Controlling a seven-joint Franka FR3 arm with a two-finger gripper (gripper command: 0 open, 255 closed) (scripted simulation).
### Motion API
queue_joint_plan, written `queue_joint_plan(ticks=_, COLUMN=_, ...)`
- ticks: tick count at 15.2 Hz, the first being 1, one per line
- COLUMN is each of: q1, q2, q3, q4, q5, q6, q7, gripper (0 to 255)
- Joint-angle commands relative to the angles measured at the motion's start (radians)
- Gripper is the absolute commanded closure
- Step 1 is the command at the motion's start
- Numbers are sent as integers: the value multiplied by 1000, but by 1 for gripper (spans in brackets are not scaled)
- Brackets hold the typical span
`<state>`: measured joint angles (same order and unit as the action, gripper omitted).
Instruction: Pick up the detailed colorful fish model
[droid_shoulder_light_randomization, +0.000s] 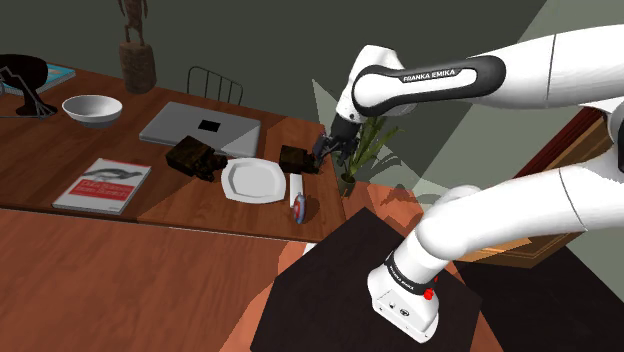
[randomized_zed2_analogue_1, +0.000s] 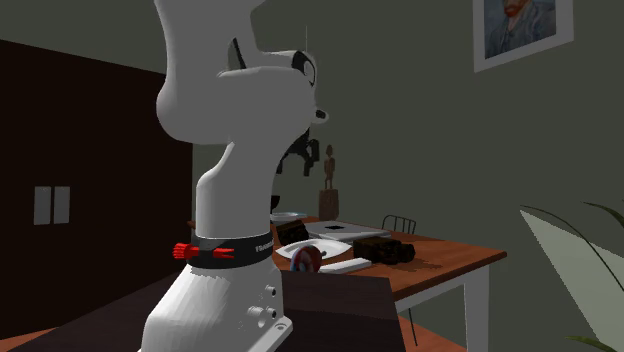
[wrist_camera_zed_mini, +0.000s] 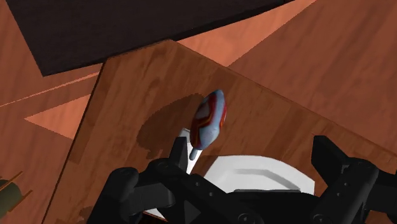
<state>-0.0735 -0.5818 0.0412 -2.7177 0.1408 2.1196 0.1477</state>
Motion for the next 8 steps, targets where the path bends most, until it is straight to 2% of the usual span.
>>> queue_joint_plan(ticks=1, q1=-4, q2=63, q3=-1, q4=-23, q5=10, q6=94, q7=2, gripper=0)
queue_joint_plan(ticks=8, q1=-11, q2=352, q3=-24, q4=-34, q5=63, q6=407, q7=-24, gripper=0)
